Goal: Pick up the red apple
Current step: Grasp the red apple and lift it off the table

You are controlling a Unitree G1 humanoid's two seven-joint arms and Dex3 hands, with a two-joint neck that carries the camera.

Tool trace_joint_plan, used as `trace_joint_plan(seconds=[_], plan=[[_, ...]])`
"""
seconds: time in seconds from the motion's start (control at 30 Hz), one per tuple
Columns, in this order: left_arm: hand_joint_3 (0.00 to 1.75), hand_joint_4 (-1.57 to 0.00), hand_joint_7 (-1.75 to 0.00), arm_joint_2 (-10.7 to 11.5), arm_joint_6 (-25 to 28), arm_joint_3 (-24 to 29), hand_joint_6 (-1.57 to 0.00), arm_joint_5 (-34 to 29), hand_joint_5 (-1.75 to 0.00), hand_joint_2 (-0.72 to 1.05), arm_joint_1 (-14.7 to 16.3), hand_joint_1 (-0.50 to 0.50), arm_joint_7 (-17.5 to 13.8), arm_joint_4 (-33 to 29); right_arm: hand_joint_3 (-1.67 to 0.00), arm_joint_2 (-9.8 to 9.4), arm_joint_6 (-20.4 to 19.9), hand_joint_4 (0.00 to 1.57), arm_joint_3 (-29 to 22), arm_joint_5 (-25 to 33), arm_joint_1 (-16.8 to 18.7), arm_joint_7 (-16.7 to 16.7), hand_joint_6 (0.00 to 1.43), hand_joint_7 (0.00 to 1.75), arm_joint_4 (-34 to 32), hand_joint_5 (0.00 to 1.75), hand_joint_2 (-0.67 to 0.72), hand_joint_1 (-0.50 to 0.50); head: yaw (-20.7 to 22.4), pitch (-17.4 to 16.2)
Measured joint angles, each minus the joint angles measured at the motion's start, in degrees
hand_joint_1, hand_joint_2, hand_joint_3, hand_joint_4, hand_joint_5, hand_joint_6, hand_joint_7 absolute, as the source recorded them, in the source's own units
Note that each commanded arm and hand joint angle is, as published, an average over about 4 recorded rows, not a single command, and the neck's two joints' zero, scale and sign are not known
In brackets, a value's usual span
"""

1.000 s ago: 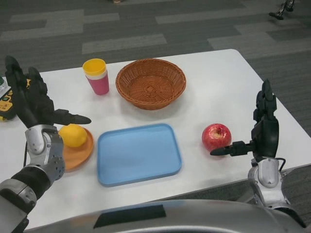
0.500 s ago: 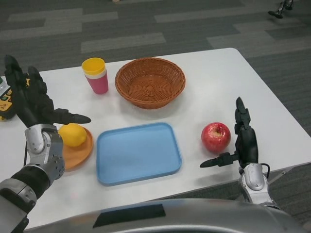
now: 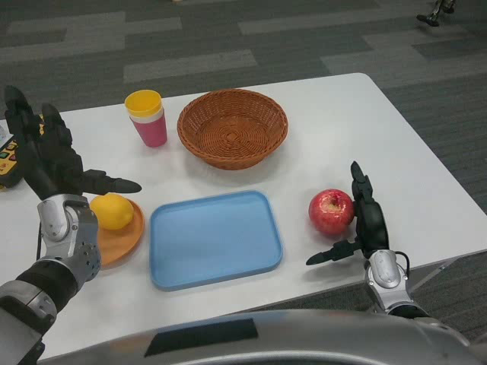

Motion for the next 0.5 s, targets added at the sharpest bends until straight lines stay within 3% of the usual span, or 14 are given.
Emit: trace_joint_plan(seconds=[0.23,0.33,0.43,0.5], plan=[[0.09,0.0,0.0,0.0,0.01,0.04,0.0,0.03,0.0,-0.64,0.0,-0.5,0.0,-0.11,-0.08,-0.09,-0.02,0.0,1.05,0.0,-2.37,0.0,0.0,0.0,3.92,0.0,0.08,-0.5,0.24,0.38],[0.09,0.0,0.0,0.0,0.01,0.05,0.0,0.04,0.0,-0.64,0.0,-0.5,0.0,-0.15,-0.22,-0.16,-0.01,0.0,1.31,0.01,-2.43,0.0,0.0,0.0,4.33,0.0,-0.13,-0.48,0.07,0.68],[0.09,0.0,0.0,0.0,0.01,0.05,0.0,0.06,0.0,-0.66,0.0,-0.5,0.0,-0.16,-0.48,-0.24,-0.01,0.0,1.36,0.01,-2.44,-0.01,0.0,0.17,4.5,0.0,-0.4,-0.44,-0.09,0.89],[0.09,0.0,0.0,0.0,0.01,0.05,0.0,0.06,0.0,-0.64,0.0,-0.5,0.0,-0.16,-0.59,-0.25,-0.01,0.0,1.5,0.01,-2.47,-0.02,0.07,0.45,4.67,0.07,-0.51,-0.4,-0.01,0.95]])
